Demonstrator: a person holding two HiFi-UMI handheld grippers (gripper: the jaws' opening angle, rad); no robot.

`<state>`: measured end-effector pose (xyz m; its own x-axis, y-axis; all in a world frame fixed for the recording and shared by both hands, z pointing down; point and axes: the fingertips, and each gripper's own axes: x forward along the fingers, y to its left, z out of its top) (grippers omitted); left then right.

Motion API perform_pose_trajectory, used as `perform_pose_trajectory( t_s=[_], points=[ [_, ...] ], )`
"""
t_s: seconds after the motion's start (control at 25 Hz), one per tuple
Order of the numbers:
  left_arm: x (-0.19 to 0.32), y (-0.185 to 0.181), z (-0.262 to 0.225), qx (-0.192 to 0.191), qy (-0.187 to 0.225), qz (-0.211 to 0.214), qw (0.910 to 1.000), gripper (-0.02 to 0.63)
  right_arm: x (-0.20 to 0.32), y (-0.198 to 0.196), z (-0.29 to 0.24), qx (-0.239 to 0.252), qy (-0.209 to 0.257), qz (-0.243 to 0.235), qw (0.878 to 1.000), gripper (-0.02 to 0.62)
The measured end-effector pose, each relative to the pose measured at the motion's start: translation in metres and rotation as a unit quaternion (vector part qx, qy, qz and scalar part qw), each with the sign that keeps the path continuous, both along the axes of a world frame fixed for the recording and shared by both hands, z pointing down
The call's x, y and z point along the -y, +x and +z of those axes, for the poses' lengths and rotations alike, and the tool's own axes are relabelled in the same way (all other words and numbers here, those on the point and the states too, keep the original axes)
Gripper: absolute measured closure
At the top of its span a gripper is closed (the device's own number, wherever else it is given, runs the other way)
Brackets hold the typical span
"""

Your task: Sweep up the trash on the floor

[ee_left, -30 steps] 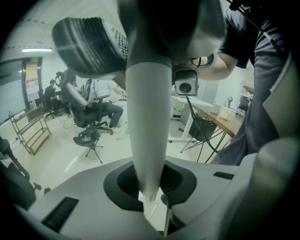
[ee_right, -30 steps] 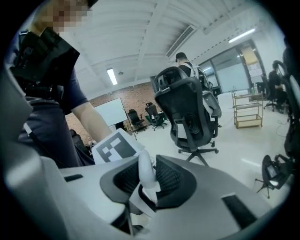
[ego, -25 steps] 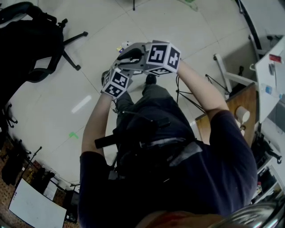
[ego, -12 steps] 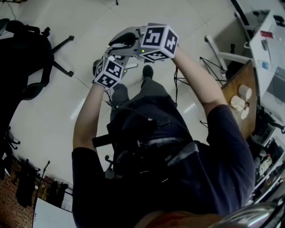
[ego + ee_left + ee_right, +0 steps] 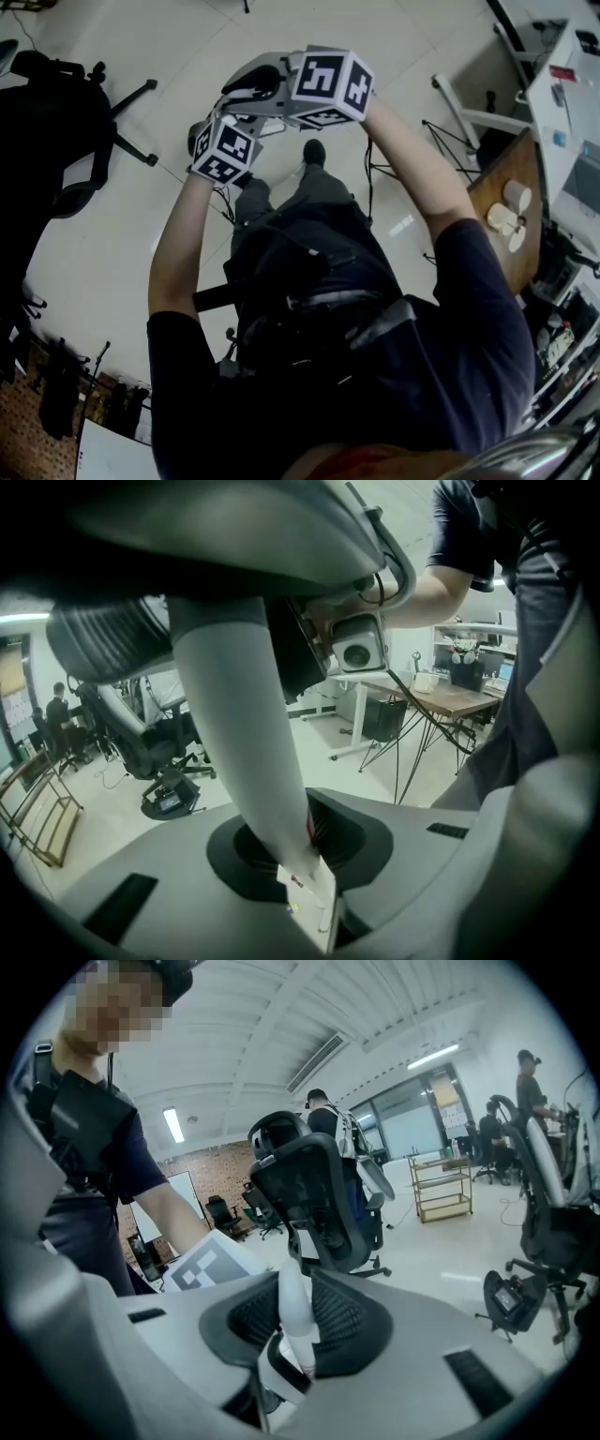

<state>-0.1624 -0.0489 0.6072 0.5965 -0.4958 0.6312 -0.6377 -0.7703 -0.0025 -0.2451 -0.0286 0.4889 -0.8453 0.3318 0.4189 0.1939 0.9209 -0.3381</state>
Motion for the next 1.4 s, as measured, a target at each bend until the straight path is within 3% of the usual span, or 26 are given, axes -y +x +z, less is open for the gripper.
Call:
perform_pose_trajectory(
  t_s=[0.72, 1.16, 1.4],
  points=[
    [0.026, -0.017, -0.013, 0.037, 0.028, -0.009, 0.9989, 0.557, 0.018, -0.007, -0.016, 0.02, 0.023, 0.002, 1.0, 0.496],
    [0.023, -0.016, -0.021, 0.043, 0.026, -0.005, 0.9987, 0.557, 0.011, 0.001, -0.026, 0.024, 0.025, 0.011, 0.999, 0.494],
    [0.018, -0.013, -0.045, 0.027, 0.015, 0.001, 0.9995, 0.557, 0.011, 0.001, -0.05, 0.041, 0.034, 0.02, 0.998, 0.495]
  ],
)
